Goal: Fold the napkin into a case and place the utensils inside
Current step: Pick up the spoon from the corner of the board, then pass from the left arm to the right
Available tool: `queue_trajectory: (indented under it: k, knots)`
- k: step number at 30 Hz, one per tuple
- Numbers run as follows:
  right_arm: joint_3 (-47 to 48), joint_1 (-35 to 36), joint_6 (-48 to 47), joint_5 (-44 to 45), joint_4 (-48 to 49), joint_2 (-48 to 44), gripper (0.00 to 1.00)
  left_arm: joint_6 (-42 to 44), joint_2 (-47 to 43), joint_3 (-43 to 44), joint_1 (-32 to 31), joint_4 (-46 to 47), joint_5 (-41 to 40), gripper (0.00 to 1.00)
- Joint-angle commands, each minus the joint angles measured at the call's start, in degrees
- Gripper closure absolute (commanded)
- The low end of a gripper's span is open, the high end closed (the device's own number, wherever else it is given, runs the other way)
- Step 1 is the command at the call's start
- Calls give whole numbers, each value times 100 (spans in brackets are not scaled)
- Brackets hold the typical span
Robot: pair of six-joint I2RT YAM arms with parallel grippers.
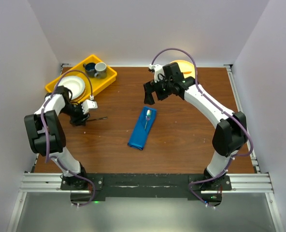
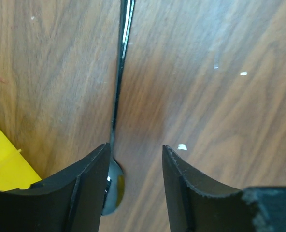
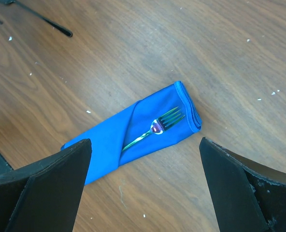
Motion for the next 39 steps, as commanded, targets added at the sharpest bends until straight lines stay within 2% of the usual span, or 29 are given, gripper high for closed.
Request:
queue_trajectory:
  k: [1, 7, 10, 11, 13, 14, 19, 25, 27, 30, 32, 39]
  knots:
    - [286, -56, -143, -314, -196, 129, 2, 230, 181, -92, -149, 482, -119, 49]
    - [497, -118, -187, -419, -302, 287, 2, 195, 435, -330, -483, 1097, -515, 55]
    - [558, -161, -187, -550, -399, 323, 2, 248, 664, -322, -545, 1098, -690, 71]
    - [602, -179, -187, -595, -425, 323, 2, 300, 716, -330, -562, 993, -691, 82]
    - [664, -214, -397, -691, -530, 366, 2, 555, 735, -488, -597, 887, -813, 90]
    - [751, -232, -424, -692, -565, 367, 2, 634, 700, -576, -676, 869, -866, 100]
    - [928, -293, -547, -937, -680, 419, 2, 907, 121, -1042, -905, 746, -648, 100]
    - [717, -294, -302, -2132, -391, 437, 2, 924, -1495, -1051, -1432, 308, 160, 100]
    - [603, -276, -48, -2788, -137, 559, 4, 1134, -2173, -1069, -1914, 184, 214, 100]
    - [515, -109, 532, -3327, 136, 762, 8, 1276, -2876, -1095, -2652, 43, 109, 100]
    - [515, 127, 604, -3451, 172, 884, 9, 1320, -3201, -1104, -3169, 43, 21, 100]
    - [173, 813, 779, -3750, 242, 964, 11, 1127, -3335, -823, -4174, 306, -260, 100]
